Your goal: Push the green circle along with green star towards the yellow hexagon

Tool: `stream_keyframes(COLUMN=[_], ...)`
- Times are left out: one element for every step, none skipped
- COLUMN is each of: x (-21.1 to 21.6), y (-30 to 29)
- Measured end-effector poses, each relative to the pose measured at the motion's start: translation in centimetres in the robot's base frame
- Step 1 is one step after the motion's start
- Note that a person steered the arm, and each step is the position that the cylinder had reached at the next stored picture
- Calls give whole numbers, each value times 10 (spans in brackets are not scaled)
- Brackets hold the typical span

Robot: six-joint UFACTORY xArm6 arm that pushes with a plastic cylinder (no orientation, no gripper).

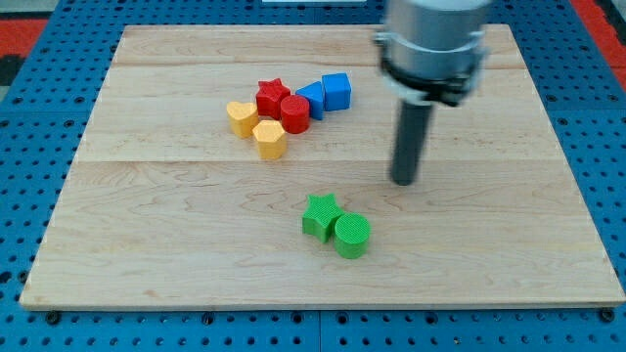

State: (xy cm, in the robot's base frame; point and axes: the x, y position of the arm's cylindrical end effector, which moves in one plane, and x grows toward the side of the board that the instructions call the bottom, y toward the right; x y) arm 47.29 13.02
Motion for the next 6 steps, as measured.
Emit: stream_keyframes(x=[32,80,122,119,74,37], y=[53,50,26,-36,-118,-150])
